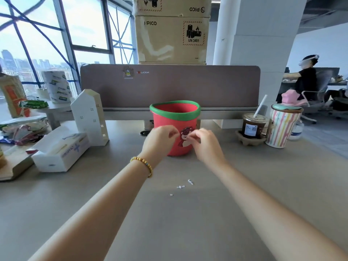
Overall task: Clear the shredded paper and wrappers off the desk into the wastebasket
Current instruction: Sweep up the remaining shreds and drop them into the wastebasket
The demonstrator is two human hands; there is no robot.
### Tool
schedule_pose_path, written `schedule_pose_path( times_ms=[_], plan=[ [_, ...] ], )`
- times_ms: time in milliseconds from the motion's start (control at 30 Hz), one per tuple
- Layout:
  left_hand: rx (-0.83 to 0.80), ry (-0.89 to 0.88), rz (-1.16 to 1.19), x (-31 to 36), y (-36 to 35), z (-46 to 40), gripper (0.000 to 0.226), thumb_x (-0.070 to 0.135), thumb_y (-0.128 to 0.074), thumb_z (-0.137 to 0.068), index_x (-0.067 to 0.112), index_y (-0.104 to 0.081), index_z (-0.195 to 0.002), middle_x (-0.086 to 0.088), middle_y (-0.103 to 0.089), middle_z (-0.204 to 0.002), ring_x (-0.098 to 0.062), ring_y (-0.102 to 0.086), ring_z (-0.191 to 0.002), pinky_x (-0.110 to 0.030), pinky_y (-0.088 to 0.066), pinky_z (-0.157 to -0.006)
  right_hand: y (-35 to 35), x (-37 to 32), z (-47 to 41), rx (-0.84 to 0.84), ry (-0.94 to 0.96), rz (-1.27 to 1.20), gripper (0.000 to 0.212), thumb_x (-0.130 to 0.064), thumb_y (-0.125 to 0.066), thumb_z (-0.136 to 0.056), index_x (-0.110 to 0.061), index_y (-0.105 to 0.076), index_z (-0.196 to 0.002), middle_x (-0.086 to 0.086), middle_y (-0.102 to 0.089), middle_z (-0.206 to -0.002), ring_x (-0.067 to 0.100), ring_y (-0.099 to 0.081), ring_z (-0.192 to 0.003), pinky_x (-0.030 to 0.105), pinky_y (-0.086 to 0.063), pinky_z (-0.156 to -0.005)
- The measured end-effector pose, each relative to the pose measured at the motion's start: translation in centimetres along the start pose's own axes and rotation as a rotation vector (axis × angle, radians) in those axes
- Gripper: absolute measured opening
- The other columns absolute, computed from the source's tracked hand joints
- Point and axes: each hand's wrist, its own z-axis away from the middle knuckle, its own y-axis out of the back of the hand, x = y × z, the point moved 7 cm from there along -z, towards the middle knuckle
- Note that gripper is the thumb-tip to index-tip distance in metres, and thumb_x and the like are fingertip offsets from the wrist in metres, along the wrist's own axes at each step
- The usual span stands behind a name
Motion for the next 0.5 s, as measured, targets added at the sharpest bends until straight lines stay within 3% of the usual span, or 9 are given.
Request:
schedule_pose_path(
  times_ms=[133,233,367,433,500],
  plan=[
    [-0.216,0.11,-0.087,-2.1,-3.0,4.9,0.018,0.023,-0.056,-0.088,0.017,-0.069,-0.099,-0.007,-0.071,-0.1,-0.027,-0.063,-0.094,-0.035,-0.052,-0.083,-2.6,3.2,4.9,-0.189,-0.119,0.023,0.014,-0.008,-0.059,-0.087,-0.005,-0.072,-0.092,0.016,-0.064,-0.095,0.031,-0.06,-0.093,0.033,-0.044,-0.08],
    [-0.328,0.148,-0.122,-3.9,-4.6,7.9,0.028,0.03,-0.057,-0.089,0.016,-0.066,-0.111,-0.008,-0.066,-0.117,-0.026,-0.057,-0.111,-0.033,-0.046,-0.095,-3.8,4.8,7.5,-0.288,-0.167,0.096,0.024,-0.008,-0.048,-0.092,-0.004,-0.068,-0.105,0.016,-0.061,-0.109,0.033,-0.056,-0.106,0.037,-0.045,-0.091],
    [-0.563,0.139,-0.266,-6.3,-5.8,11.0,0.057,0.047,-0.047,-0.091,0.023,-0.036,-0.141,-0.003,-0.021,-0.157,-0.022,-0.015,-0.145,-0.038,-0.016,-0.12,-5.3,5.6,9.6,-0.456,-0.162,0.297,0.04,-0.014,-0.035,-0.097,-0.021,-0.05,-0.134,-0.001,-0.045,-0.144,0.025,-0.037,-0.129,0.032,-0.032,-0.106],
    [-0.64,0.136,-0.332,-7.3,-6.1,12.0,0.06,0.053,-0.04,-0.092,0.028,-0.027,-0.145,0.0,-0.005,-0.16,-0.02,-0.001,-0.148,-0.04,-0.006,-0.121,-6.0,5.7,10.1,-0.507,-0.15,0.346,0.043,-0.015,-0.032,-0.096,-0.026,-0.046,-0.136,-0.006,-0.036,-0.15,0.021,-0.03,-0.136,0.032,-0.026,-0.111],
    [-0.637,0.15,-0.339,-7.8,-6.3,12.4,0.06,0.055,-0.036,-0.092,0.03,-0.025,-0.145,0.003,-0.004,-0.16,-0.019,0.0,-0.148,-0.042,-0.002,-0.12,-6.5,5.6,10.3,-0.528,-0.135,0.356,0.045,-0.014,-0.031,-0.096,-0.028,-0.045,-0.137,-0.009,-0.032,-0.152,0.016,-0.025,-0.14,0.034,-0.02,-0.114]
  ],
)
